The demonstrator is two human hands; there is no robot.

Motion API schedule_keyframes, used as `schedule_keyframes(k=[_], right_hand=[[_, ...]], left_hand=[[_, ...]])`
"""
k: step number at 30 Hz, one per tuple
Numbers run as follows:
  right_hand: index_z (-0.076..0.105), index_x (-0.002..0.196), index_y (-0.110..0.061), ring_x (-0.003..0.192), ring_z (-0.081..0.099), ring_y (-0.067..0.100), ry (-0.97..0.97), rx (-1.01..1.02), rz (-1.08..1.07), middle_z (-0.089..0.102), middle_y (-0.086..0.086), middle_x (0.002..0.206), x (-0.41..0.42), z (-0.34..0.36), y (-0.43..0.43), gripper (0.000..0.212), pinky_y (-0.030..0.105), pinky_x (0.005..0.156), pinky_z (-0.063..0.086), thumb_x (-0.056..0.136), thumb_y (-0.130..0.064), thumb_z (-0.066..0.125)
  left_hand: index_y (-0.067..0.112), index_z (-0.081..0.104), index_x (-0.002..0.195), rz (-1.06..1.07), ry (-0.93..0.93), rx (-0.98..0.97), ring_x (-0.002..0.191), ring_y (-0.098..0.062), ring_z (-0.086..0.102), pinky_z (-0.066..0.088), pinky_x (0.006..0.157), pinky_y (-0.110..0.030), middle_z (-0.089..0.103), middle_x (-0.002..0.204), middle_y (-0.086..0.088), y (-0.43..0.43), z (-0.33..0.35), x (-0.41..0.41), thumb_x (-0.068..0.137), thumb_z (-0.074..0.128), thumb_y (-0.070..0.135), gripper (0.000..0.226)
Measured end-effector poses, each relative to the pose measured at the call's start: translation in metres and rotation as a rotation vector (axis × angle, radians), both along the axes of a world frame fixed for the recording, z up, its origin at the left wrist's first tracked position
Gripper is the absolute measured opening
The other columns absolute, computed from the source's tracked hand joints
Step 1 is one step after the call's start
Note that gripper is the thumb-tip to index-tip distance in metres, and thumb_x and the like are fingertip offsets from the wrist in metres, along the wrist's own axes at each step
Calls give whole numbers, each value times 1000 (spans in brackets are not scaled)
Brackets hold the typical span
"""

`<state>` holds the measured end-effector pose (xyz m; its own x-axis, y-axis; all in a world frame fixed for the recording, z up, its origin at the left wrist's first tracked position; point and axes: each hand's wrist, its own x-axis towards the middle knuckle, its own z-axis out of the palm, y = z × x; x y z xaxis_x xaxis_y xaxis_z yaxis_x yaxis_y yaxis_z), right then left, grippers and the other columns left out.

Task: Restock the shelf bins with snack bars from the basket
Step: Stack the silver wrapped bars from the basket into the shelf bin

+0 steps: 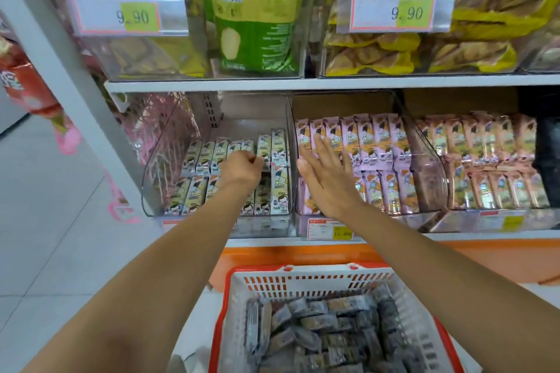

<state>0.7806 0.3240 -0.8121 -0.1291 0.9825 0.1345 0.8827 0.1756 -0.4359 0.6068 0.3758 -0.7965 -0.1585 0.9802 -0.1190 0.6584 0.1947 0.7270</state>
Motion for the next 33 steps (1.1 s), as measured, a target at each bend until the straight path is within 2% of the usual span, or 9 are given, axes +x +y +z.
schedule_keyframes(k=[3, 5, 11, 14, 19, 22, 24, 29, 33], right_hand=[[15, 154, -32, 147, -20, 11, 18, 10, 2, -10, -3, 163, 0, -2, 0, 70, 48, 118, -15, 92, -61, -1], [16, 154, -32, 147, -20, 11, 16, 15, 1, -10, -3, 163, 0, -3, 1, 70, 48, 118, -16, 93, -60, -1], [16, 154, -32, 147, -20, 11, 15, 22, 11, -10, -4, 163, 1, -4, 1, 69, 48, 118, -16, 94, -61, -1], [18, 154, -31, 148, -15, 12, 45, 34, 22, -6, -2, 163, 2, -2, -1, 67, 46, 118, -15, 95, -59, 2], [45, 142, -24, 145, 21, 15, 190, 287, 26, 32, 1, 156, 13, 8, -27, 48, 37, 118, 10, 102, -35, 23], [50, 137, -18, 139, 31, 17, 178, 392, 72, 41, 2, 148, 29, 3, -63, 42, 34, 112, 19, 101, -26, 30], [54, 131, -13, 131, 38, 21, 152, 419, 89, 49, 6, 139, 46, -6, -91, 41, 36, 108, 25, 99, -26, 31], [57, 117, -10, 111, 46, 24, 12, 348, 36, 55, 8, 116, 93, -50, -161, 33, 35, 90, 31, 96, -22, 35], [56, 124, -11, 113, 51, 35, -136, 108, -121, 54, 12, 123, 132, -107, -206, 34, 43, 87, 36, 91, -16, 51]], left_hand=[[11, 63, 122, -36, 176, 26, 121, -30, 40, 37, 103, -39, 61, 116, -14, -3, -3, 5, 100, 47, 28, 32], [14, 47, 141, -81, 265, 27, 132, -31, 30, 33, 106, -43, 50, 138, -14, -7, -2, 5, 101, 43, 30, 43], [19, 27, 151, -214, 277, -36, 142, -27, 23, 19, 113, -44, 38, 149, -9, -20, 5, 0, 105, 35, 23, 47], [18, 31, 150, -190, 293, 106, 139, -30, 28, 25, 113, -46, 41, 148, -11, -30, 5, -8, 103, 37, 20, 47], [12, 60, 120, -140, 236, 503, 114, -32, 43, 35, 96, -38, 52, 116, -13, -85, 5, -13, 94, 45, 7, 31], [10, 61, 105, -127, 283, 671, 99, -31, 43, 29, 80, -31, 49, 102, -13, -119, -7, -6, 86, 49, -1, 25], [9, 57, 103, -140, 276, 701, 96, -29, 42, 31, 79, -33, 47, 102, -12, -143, -21, 5, 82, 49, -2, 24], [12, 57, 99, -370, 218, 548, 91, -24, 45, 38, 77, -35, 50, 99, -7, -202, -81, 48, 83, 38, 14, 25], [14, 61, 104, -609, 141, 126, 81, -20, 51, 45, 79, -32, 46, 106, -1, -241, -138, 81, 94, 48, 6, 19]])
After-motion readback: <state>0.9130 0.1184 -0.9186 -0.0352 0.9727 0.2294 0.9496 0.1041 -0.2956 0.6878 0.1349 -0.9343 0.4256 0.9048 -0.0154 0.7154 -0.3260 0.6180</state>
